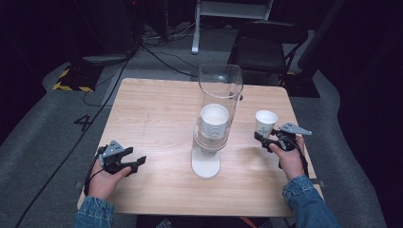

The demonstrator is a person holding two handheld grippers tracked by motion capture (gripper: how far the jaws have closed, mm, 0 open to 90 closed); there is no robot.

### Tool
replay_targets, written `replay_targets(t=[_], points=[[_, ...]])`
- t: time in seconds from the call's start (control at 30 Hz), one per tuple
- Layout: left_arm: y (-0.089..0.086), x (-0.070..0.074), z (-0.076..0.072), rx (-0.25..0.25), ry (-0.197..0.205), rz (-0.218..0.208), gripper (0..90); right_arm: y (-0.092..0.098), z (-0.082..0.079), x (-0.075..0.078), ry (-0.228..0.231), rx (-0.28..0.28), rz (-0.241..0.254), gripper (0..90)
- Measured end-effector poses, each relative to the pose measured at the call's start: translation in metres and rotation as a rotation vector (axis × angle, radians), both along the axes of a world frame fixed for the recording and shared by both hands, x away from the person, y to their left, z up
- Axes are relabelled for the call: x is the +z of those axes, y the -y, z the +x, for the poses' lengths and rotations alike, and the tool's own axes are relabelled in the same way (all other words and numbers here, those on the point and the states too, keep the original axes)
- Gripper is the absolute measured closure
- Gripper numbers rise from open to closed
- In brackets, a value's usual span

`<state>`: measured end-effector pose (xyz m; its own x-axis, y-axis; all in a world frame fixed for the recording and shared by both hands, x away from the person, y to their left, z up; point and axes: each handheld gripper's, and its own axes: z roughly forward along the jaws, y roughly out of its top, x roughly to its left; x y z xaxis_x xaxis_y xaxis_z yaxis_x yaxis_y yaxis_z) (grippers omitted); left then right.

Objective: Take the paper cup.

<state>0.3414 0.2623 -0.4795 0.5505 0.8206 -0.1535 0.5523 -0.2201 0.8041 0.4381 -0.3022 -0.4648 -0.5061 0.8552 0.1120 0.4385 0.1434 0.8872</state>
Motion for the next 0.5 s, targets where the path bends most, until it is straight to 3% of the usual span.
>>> replay_targets(t=[0.17, 0.5], points=[[0.0, -0.001, 0.0, 0.003, -0.003, -0.001, 31.3, 0.0, 0.008, -0.014, -0.038, -0.082, -0.026, 35.7], [-0.001, -0.001, 0.0, 0.002, -0.003, 0.002, 31.3, -0.007, 0.014, -0.027, -0.09, -0.096, -0.08, 35.5]])
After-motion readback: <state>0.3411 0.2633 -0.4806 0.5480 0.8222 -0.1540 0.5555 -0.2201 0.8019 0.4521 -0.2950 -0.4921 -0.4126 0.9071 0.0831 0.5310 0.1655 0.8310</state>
